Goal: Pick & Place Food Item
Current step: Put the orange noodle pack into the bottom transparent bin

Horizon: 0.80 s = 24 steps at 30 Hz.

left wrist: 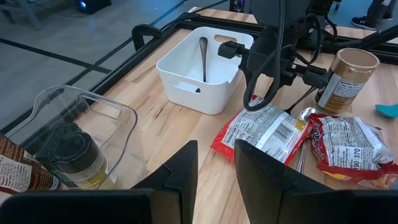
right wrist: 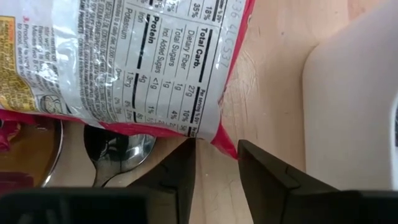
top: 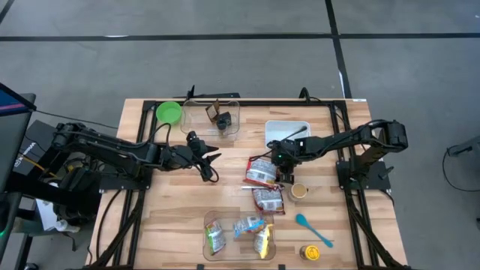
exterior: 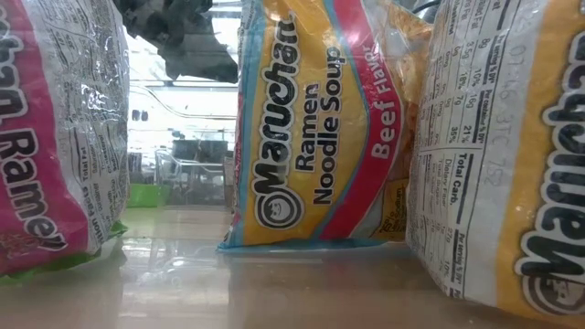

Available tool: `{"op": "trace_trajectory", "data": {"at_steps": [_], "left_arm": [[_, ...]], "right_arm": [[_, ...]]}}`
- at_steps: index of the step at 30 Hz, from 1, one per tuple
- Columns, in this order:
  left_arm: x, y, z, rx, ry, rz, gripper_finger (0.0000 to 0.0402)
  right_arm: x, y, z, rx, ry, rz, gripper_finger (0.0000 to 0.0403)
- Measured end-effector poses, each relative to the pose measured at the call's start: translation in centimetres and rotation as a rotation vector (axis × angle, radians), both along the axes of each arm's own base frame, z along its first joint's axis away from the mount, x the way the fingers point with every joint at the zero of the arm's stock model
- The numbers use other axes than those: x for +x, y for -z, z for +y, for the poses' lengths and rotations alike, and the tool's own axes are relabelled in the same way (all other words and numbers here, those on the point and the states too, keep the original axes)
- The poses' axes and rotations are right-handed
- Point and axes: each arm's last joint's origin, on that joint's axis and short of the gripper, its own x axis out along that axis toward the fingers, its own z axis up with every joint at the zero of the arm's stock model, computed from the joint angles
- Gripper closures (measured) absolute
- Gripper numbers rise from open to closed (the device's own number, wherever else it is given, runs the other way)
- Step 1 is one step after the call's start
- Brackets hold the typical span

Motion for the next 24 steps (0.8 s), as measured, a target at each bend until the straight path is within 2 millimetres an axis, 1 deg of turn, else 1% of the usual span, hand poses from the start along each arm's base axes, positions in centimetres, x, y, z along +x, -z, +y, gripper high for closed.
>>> {"op": "trace_trajectory", "data": {"at_steps": [20,22,24], "left_arm": [[0.0,0.0,0.0,0.0,0.0,0.0,0.0302],[0.0,0.0,0.0,0.0,0.0,0.0,0.0302],[0.0,0.0,0.0,0.0,0.0,0.0,0.0302]], "right_arm": [[0.15,-0.06,-0.01,-0.003,-0.003,-0.017,0.0288],[0.15,-0.06,-0.01,-0.003,-0.003,-0.018,0.0281],[0.15,-0.06,-0.02,-0.003,-0.003,-0.018,0.0266]]}}
